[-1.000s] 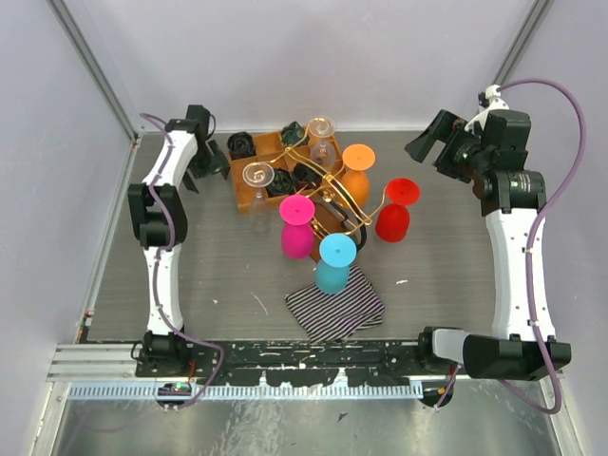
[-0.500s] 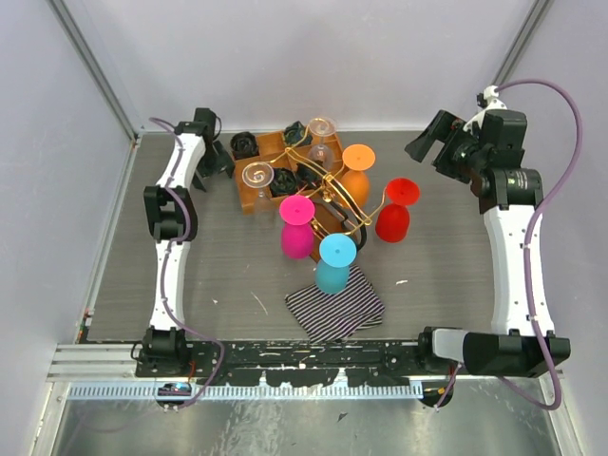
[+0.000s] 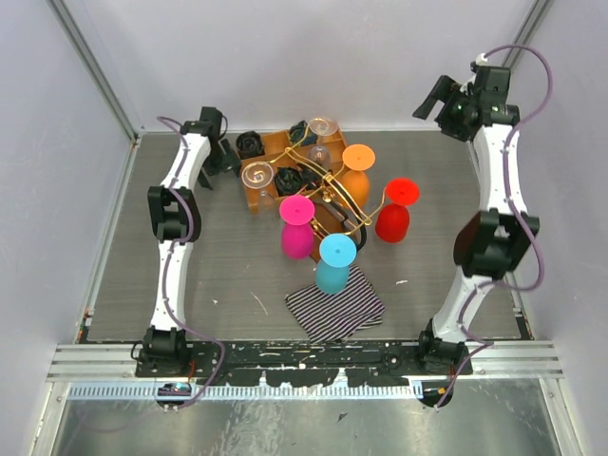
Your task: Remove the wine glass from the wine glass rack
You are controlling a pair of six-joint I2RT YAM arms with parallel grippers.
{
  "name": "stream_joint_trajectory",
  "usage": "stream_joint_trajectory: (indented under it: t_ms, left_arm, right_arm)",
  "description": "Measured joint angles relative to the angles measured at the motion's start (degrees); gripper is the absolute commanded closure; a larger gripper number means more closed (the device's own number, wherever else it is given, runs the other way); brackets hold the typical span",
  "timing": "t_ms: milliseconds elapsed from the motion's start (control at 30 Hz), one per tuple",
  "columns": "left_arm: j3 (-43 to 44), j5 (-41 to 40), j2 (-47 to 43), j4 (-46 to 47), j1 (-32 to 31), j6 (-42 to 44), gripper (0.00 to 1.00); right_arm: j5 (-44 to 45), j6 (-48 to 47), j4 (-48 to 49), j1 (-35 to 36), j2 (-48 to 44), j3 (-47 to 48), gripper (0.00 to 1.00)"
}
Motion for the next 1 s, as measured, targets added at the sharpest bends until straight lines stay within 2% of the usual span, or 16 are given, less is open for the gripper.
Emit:
stream_joint_trajectory:
  t_ms: [200, 400, 533, 733, 1000]
  left_arm:
    - [0.0, 5.1, -0.1, 4.0, -1.8, 0.8, 0.01]
    - [-0.3, 11.8, -0.1, 8.3, -4.1, 1.8, 0.01]
    - [-0.4, 14.7, -0.1, 9.6, -5.9, 3.5, 0.01]
    - [-3.1, 14.7, -1.6, 9.4, -7.0, 4.5, 0.01]
    - [-16.2, 13.6, -12.2, 9.6, 0.7, 1.9, 0.02]
  right_arm:
    - [-7.6, -2.4, -2.5, -0.4, 18.3, 13.9, 0.01]
    - [-9.0, -5.2, -4.7, 1.2, 25.1, 17.6, 0.0]
    - [-6.3, -7.8, -5.7, 4.2, 27.6, 20.4, 0.0]
    - [-0.4, -10.6, -6.3, 8.2, 32.0, 22.1, 0.0]
    - [7.4, -11.6, -9.3, 7.7, 37.4, 22.1, 0.0]
